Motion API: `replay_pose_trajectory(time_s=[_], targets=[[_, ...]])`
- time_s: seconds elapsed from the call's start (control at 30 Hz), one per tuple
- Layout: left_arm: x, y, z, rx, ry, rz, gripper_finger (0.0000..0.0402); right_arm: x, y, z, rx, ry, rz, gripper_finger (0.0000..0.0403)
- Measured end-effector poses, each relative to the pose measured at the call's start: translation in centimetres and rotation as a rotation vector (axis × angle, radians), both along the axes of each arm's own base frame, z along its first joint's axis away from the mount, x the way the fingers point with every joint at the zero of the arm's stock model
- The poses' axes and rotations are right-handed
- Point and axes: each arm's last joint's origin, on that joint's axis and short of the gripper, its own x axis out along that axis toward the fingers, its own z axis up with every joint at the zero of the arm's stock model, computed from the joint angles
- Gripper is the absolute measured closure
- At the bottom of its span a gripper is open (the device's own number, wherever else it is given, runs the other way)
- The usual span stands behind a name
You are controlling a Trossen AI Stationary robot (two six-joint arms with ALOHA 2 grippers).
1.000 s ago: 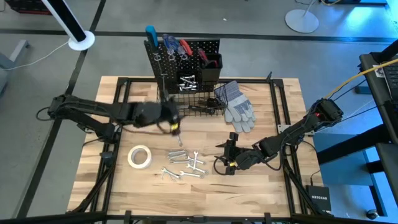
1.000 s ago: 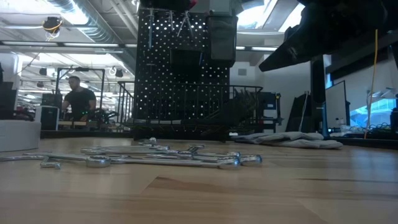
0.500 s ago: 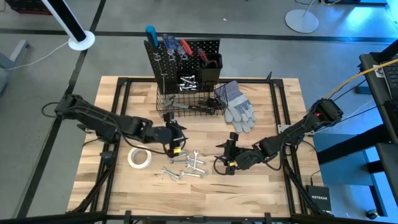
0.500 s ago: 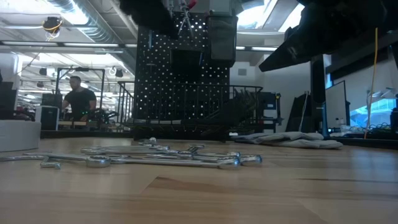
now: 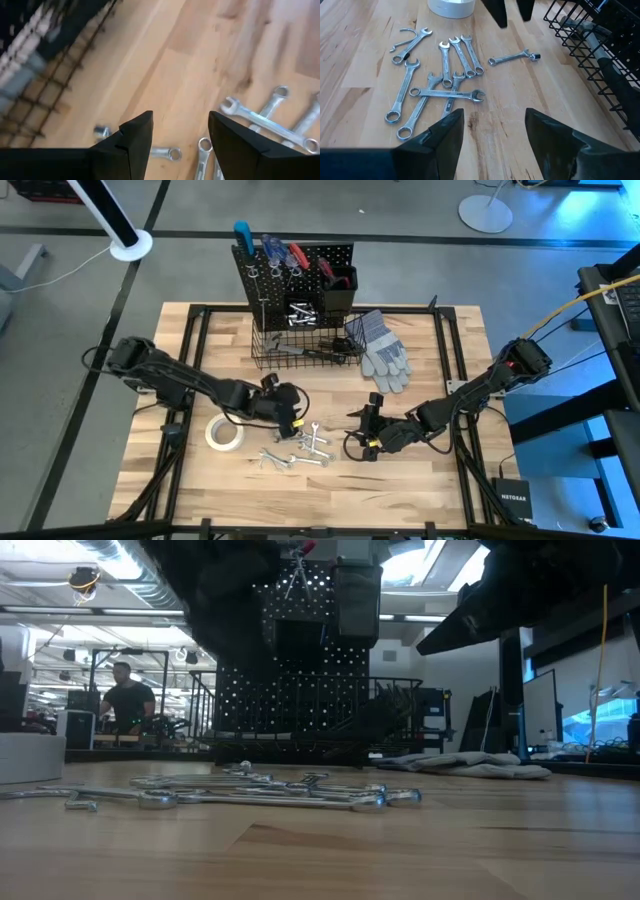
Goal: Hang tools onto peg board
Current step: Put the socket adapter into the left black bin on the peg board
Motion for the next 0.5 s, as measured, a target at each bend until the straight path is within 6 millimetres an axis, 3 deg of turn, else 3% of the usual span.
replay_pose_trajectory(time_s=[0.33,0.5], targets=[[1.4,3.0,-3.7,-0.091,0.019,0.332,0.0219,0.0,0.0,0.0,0.0,0.0,0.0,0.0187],[1.5,4.1,-5.4,-0.081,0.087,0.399,0.0219,0.0,0.0,0.0,0.0,0.001,0.0,0.0187]])
